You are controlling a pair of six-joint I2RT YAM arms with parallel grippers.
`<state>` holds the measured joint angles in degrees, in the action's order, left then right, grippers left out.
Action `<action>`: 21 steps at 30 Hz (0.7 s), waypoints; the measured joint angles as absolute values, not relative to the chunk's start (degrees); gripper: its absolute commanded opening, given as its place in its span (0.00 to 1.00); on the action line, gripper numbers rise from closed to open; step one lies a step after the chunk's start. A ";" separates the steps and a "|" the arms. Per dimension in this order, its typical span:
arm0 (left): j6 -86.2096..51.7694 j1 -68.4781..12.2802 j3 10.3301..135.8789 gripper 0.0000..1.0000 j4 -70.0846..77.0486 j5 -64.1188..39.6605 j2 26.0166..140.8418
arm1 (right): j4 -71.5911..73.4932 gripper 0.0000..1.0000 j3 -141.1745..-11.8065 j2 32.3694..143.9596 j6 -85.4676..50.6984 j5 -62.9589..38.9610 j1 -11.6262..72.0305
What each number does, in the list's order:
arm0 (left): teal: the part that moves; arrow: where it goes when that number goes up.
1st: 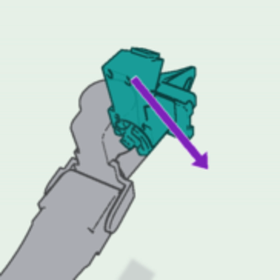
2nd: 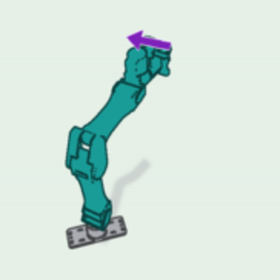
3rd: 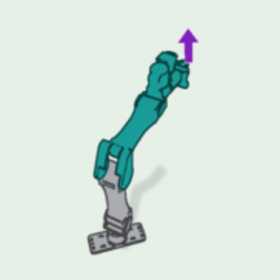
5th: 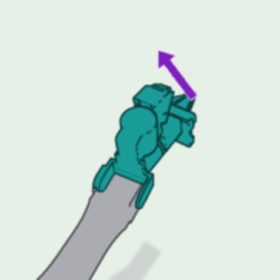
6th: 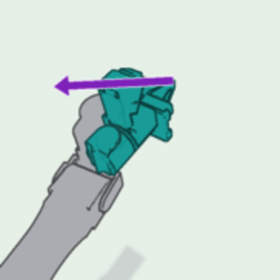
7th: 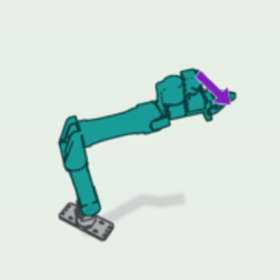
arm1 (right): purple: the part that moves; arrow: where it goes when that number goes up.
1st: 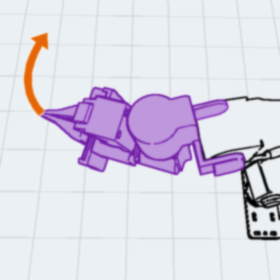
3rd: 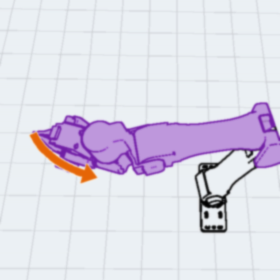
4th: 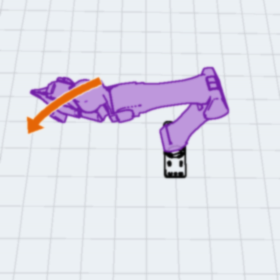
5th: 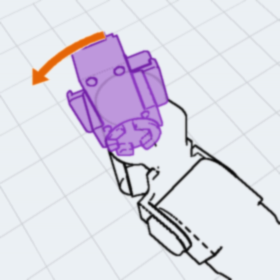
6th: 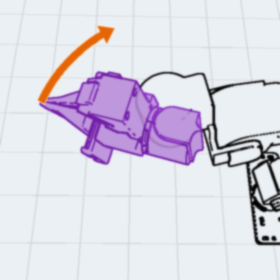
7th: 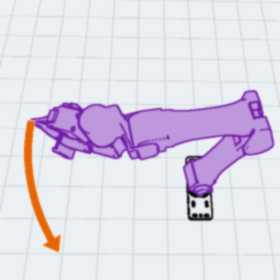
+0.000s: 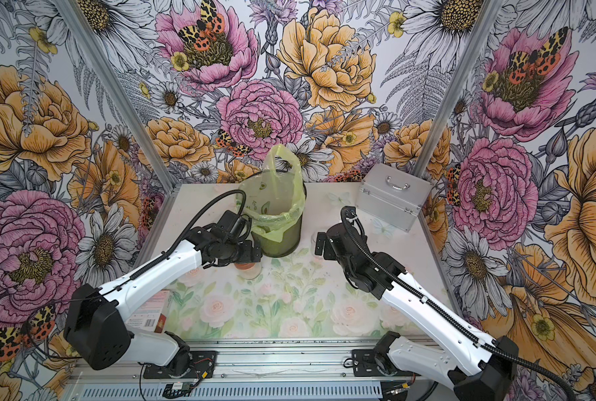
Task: Empty moldy rice from jars
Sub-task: Pick up the jar from the center of the board.
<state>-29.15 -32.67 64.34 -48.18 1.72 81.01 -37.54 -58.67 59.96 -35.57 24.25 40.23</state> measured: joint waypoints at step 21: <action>-31.20 -36.05 62.28 0.99 -47.57 5.43 72.47 | -37.95 1.00 -58.65 59.33 -36.64 22.98 40.23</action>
